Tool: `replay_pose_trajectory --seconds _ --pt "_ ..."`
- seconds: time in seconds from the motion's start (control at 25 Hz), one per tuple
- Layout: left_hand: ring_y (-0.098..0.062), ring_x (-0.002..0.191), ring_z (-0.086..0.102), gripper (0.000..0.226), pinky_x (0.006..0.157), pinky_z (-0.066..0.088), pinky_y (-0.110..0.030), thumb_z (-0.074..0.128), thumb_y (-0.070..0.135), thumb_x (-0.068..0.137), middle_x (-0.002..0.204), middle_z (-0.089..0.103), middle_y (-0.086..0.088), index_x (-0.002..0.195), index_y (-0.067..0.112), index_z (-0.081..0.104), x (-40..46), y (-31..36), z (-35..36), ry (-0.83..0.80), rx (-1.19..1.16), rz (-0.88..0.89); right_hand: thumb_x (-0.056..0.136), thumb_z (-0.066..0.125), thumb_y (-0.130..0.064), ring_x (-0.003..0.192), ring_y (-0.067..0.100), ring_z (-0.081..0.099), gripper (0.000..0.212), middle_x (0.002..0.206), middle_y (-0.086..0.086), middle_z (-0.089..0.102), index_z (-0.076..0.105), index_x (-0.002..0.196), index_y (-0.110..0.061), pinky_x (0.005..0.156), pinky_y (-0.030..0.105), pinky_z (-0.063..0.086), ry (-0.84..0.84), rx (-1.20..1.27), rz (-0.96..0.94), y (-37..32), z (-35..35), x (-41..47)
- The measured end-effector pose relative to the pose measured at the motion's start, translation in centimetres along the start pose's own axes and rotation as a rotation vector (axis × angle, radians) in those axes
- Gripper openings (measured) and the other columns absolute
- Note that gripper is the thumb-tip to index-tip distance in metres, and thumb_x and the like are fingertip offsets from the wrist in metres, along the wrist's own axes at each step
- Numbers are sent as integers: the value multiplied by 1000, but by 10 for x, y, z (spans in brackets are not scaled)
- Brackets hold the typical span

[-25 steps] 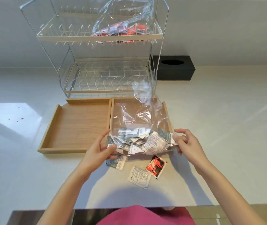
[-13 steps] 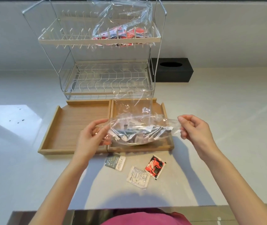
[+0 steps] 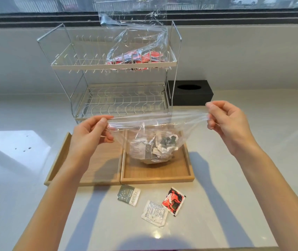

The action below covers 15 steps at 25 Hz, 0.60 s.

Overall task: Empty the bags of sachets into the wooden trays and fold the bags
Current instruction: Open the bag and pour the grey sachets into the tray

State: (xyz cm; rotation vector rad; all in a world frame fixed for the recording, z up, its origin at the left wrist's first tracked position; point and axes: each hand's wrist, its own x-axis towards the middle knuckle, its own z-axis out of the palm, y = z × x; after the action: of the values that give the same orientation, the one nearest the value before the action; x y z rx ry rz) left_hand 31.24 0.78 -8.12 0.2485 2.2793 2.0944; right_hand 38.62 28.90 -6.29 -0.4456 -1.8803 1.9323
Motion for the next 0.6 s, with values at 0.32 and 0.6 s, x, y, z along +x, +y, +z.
replay_pose_trajectory --seconds 0.32,0.6 --pt "0 56 59 26 58 50 -11 45 15 91 54 62 14 86 29 67 19 31 -4 75 -35 143 87 56 -15 39 2 44 12 43 -12 52 58 76 -19 46 12 42 -19 55 -116 -42 12 20" --pt "-1 62 58 26 63 52 -13 45 13 92 70 56 1 84 26 66 39 65 -5 92 -75 281 87 56 -15 40 2 45 10 42 -13 52 58 78 -17 46 12 42 -35 66 -218 -77 24 38"
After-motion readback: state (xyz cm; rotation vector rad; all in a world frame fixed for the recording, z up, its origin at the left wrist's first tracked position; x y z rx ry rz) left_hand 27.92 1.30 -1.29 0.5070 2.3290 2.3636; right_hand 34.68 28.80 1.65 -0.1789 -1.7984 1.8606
